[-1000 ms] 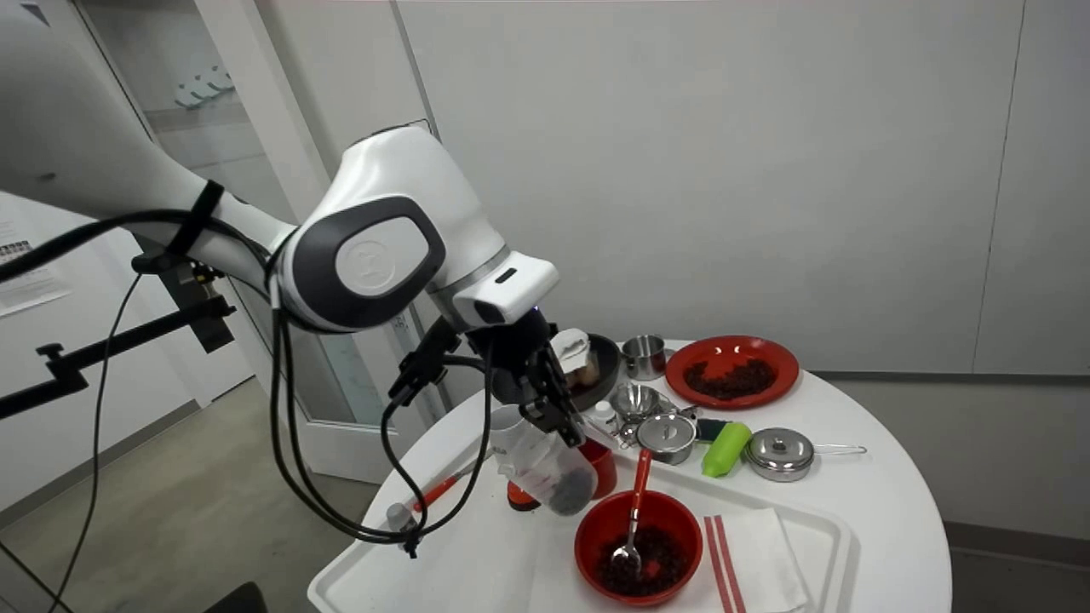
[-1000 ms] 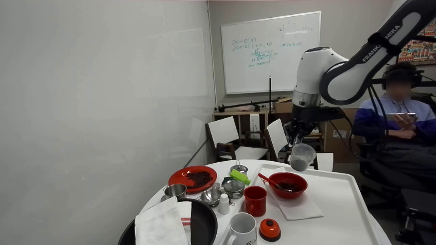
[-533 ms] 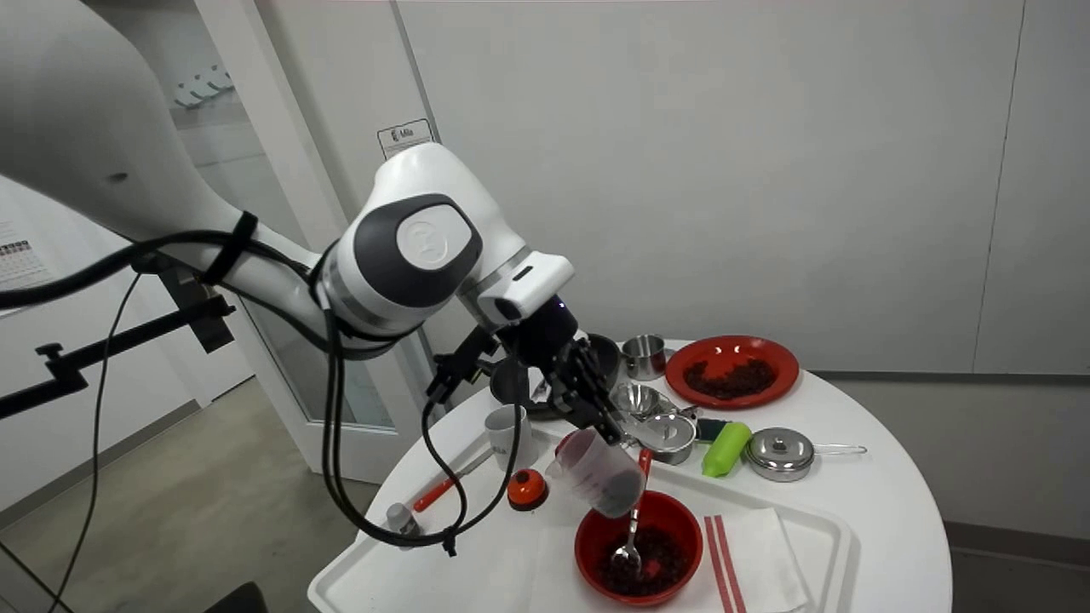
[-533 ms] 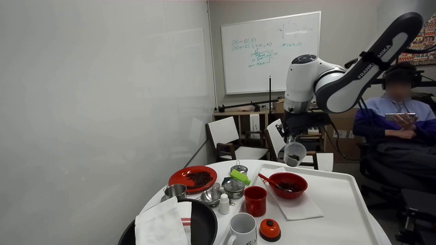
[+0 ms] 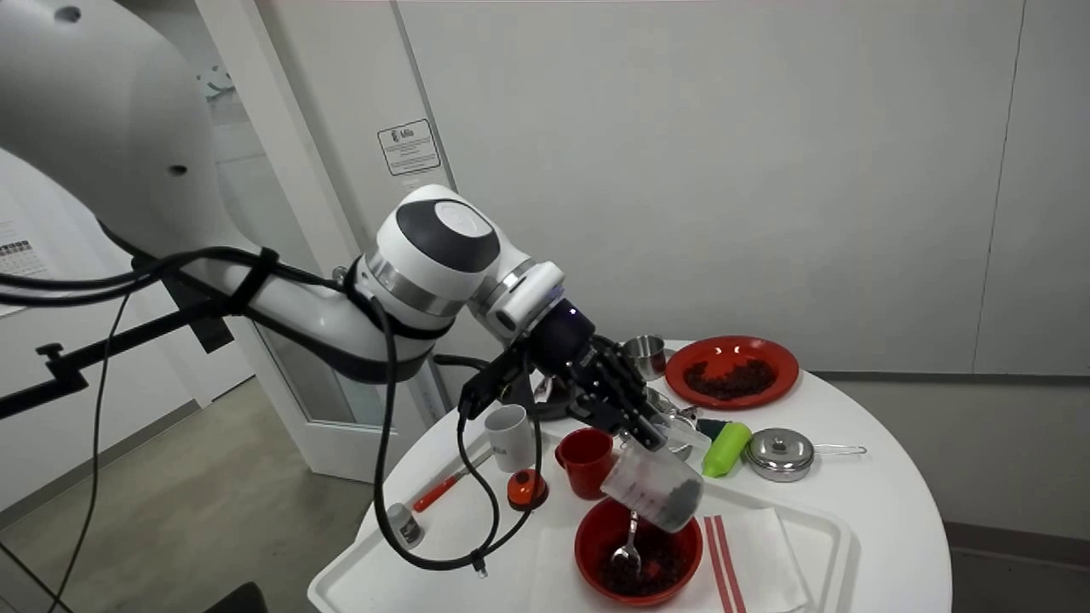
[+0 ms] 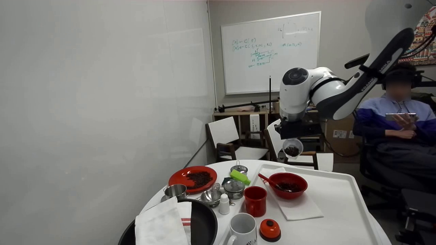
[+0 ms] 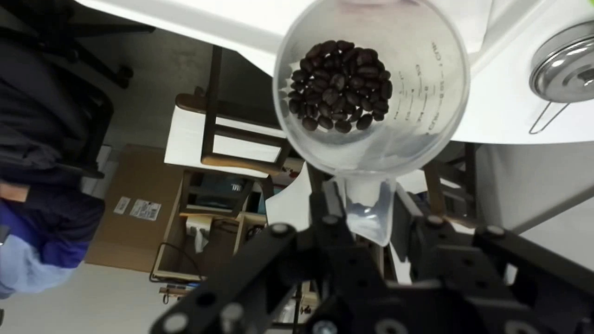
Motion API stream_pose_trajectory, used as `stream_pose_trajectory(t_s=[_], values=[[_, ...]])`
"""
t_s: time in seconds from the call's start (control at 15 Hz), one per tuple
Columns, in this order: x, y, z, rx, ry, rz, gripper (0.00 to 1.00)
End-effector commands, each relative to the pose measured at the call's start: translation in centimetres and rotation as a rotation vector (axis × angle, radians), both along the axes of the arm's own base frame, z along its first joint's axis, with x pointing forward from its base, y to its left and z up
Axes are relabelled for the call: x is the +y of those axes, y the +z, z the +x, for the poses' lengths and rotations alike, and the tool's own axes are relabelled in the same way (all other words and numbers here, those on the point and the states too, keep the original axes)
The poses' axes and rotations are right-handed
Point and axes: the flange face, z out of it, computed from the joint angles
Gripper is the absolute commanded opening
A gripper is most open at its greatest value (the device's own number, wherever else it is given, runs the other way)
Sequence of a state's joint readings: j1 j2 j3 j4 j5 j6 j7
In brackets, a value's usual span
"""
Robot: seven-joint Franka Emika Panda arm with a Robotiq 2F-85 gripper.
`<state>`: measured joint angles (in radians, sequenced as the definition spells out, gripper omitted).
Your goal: Pour the contents of the cup into the bowl
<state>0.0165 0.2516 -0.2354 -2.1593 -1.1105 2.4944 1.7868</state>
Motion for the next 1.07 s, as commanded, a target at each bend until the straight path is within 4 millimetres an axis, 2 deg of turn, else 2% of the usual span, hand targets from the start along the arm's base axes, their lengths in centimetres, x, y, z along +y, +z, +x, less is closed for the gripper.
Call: stream_pose_trajectory(t_s=[0.0, 0.53, 1.0], values=[[1.5, -1.1, 0.0, -0.042, -0.043, -0.122, 0.07], [6.8, -4.5, -1.8, -0.104, 0.007, -0.385, 0.07], [9.0, -6.1, -3.0, -0.19, 0.042, -0.53, 0.07]])
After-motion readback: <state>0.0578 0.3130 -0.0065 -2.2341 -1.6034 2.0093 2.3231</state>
